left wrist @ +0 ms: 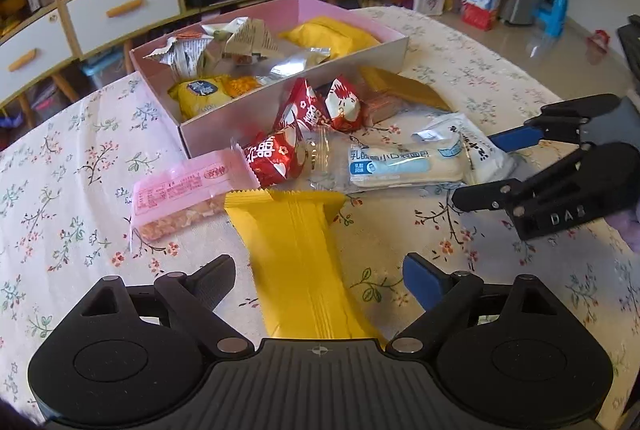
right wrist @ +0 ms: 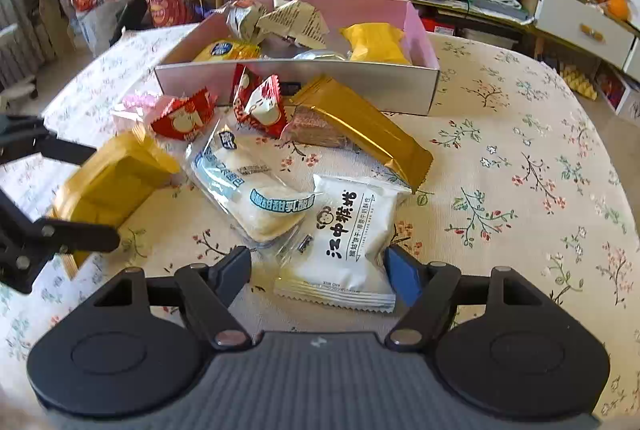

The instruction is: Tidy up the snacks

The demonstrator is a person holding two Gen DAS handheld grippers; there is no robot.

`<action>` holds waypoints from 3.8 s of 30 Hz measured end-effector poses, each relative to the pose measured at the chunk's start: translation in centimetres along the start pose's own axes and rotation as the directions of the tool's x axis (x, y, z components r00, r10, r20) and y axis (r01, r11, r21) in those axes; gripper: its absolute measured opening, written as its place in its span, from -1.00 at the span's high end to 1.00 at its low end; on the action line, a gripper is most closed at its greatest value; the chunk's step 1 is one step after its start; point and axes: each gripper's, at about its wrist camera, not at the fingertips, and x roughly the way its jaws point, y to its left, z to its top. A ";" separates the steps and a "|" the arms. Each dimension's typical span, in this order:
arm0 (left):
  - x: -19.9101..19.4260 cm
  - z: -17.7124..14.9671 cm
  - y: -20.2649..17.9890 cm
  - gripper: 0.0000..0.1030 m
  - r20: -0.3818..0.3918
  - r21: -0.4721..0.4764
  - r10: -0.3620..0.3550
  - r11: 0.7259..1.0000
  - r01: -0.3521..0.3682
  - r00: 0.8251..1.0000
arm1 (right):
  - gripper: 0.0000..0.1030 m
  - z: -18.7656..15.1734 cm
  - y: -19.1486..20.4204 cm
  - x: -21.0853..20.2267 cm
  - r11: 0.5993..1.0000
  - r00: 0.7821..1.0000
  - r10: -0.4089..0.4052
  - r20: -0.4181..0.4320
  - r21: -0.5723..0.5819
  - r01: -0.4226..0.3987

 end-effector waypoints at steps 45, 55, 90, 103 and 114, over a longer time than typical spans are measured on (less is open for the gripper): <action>-3.9 3.3 1.2 0.28 0.079 -0.297 0.108 0.952 -0.080 0.991 | 0.06 3.8 -4.4 -5.8 0.973 0.993 0.070 0.097 0.213 -0.090; -2.7 6.7 1.6 0.27 0.092 -0.374 0.121 0.924 -0.078 0.988 | 0.06 7.2 -5.3 -5.1 0.957 0.989 0.044 0.138 0.278 -0.081; 10.6 16.2 6.2 0.26 0.043 -0.352 0.196 0.921 -0.169 0.980 | 0.02 18.8 -6.7 7.8 0.937 0.994 0.015 0.108 0.346 -0.052; 9.1 15.8 5.7 -0.54 0.078 -0.347 0.185 0.926 -0.148 0.980 | -0.41 18.8 -7.3 6.8 0.928 0.993 0.013 0.118 0.368 -0.056; 5.8 14.6 3.7 -0.70 0.084 -0.338 0.184 0.930 -0.145 0.979 | -0.69 17.3 -7.9 3.2 0.921 0.991 0.011 0.136 0.384 -0.063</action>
